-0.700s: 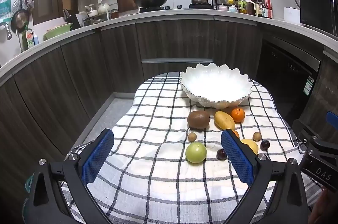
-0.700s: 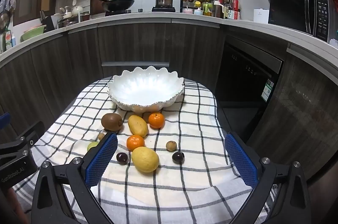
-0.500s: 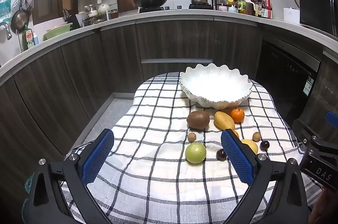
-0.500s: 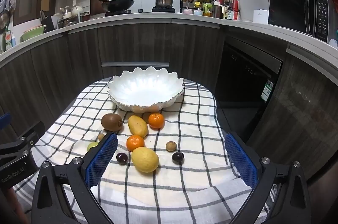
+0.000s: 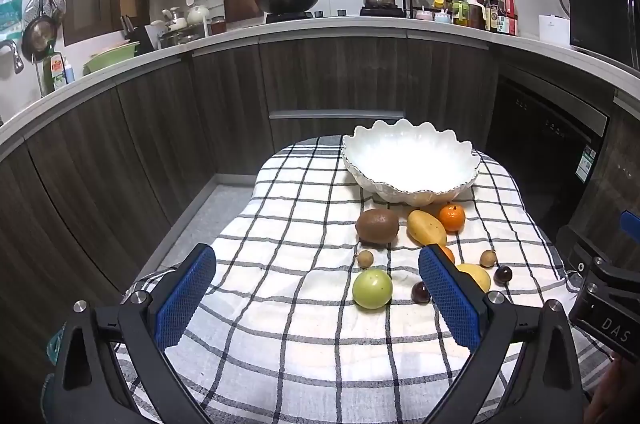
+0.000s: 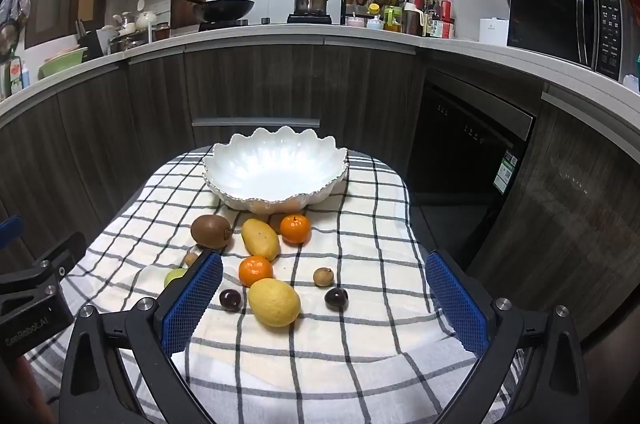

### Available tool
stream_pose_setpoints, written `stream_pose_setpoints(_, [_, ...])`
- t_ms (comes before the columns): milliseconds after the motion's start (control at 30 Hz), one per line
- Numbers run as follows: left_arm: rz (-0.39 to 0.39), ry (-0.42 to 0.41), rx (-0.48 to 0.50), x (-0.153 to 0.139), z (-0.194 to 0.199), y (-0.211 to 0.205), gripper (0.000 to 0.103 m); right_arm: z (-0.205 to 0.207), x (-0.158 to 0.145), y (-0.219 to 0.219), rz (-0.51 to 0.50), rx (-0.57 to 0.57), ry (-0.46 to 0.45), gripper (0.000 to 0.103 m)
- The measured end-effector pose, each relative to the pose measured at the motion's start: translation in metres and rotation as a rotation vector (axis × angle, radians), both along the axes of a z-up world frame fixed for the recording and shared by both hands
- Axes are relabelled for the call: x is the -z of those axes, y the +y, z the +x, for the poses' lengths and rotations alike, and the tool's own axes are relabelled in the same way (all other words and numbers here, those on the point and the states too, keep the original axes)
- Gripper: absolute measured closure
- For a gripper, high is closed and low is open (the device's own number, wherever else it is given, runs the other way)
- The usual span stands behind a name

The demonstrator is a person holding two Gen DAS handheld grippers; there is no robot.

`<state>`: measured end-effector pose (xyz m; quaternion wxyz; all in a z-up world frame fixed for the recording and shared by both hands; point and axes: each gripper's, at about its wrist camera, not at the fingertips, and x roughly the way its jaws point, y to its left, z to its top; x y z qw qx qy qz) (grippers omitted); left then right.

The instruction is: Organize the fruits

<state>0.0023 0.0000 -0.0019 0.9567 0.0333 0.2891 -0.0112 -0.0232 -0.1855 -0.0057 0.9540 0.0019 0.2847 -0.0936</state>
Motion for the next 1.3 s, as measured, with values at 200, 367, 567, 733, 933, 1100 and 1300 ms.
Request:
stream_pose_setpoints(200, [0.001,0.002,0.0,0.0008,0.0006,0.0018,0.0,0.0003,0.0001,0.0,0.001,0.0,0.0,0.0])
stream_pose_setpoints(367, [0.004,0.001,-0.002,0.0005,0.0005,0.0015,0.0,0.0003,0.0002,0.0002,0.0,-0.001,0.0,0.0])
stream_pose_setpoints(567, [0.009,-0.003,-0.004,-0.0003,0.0005,0.0016,0.0,0.0006,0.0004,0.0,0.0,0.0,0.0,0.0])
stream_pose_setpoints(733, [0.011,-0.004,-0.004,-0.0012,0.0006,0.0013,0.0,0.0005,0.0004,0.0,0.0,0.001,-0.001,0.0])
stream_pose_setpoints(933, [0.012,-0.004,-0.003,-0.0033,0.0006,0.0016,0.0,0.0002,0.0002,0.0001,0.001,0.0,-0.001,0.0])
stream_pose_setpoints(1100, [0.013,-0.006,-0.003,-0.0041,-0.0003,0.0014,0.0,0.0,0.0001,-0.0001,0.002,0.001,-0.001,0.0])
stream_pose_setpoints(1300, [0.014,-0.007,-0.002,-0.0044,-0.0003,0.0013,0.0,0.0,0.0003,-0.0004,0.001,0.0,-0.001,0.0])
